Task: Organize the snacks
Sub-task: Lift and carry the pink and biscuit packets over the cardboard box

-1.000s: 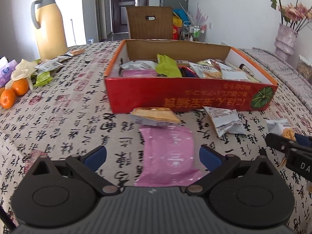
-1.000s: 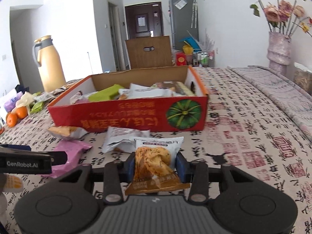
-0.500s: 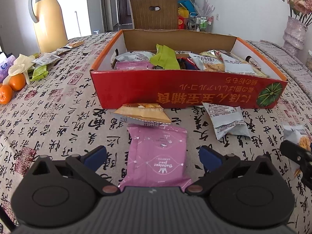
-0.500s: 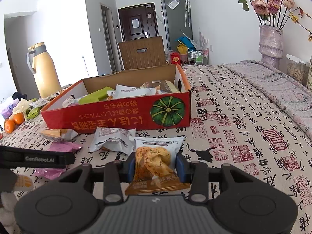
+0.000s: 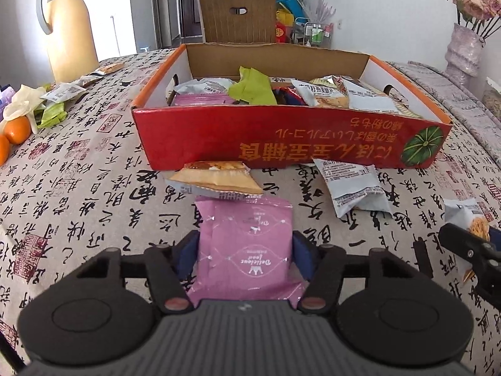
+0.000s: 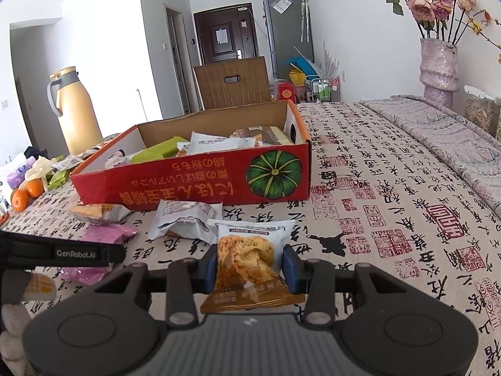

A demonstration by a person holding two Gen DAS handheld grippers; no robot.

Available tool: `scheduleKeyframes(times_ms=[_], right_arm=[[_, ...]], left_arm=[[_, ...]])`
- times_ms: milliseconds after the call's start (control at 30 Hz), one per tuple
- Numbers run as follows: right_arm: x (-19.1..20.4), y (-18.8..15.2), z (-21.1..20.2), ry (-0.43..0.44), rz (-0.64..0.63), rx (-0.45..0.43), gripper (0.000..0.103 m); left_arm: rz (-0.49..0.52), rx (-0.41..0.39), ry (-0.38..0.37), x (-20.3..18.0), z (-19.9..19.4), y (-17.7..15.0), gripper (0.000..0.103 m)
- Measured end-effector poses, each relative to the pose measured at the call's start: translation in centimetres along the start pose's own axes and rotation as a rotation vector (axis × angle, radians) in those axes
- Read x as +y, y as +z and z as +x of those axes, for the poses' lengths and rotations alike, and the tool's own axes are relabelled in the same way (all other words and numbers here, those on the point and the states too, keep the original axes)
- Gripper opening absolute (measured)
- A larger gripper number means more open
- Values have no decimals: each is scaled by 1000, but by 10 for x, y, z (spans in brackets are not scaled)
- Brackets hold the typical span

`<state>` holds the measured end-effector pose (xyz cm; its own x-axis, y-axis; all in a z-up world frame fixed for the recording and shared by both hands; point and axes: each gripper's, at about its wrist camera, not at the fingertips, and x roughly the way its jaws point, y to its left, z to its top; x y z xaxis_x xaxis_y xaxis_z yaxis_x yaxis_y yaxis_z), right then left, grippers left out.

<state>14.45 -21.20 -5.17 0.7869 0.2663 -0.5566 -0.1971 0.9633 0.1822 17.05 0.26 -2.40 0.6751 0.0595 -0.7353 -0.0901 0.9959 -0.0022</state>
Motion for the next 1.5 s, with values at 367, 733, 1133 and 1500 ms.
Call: scheduleKeyframes(times_ms=[367,733,1133,1500], right_arm=[[4,1,-6,0,-7,-13,40],[19,22,-16,25,-43,-89,40],[32,68,-11,42,-77,-204,40],[38,117,14,44,-102,-279,40]], left_arm=[[4,-65,-56,1,-33,-5,63],[30,-233,-98,-11,-80,22,63],[9,-340,-77,-8,-89,67,63],[0,-394,-55,-9,-74,111,63]])
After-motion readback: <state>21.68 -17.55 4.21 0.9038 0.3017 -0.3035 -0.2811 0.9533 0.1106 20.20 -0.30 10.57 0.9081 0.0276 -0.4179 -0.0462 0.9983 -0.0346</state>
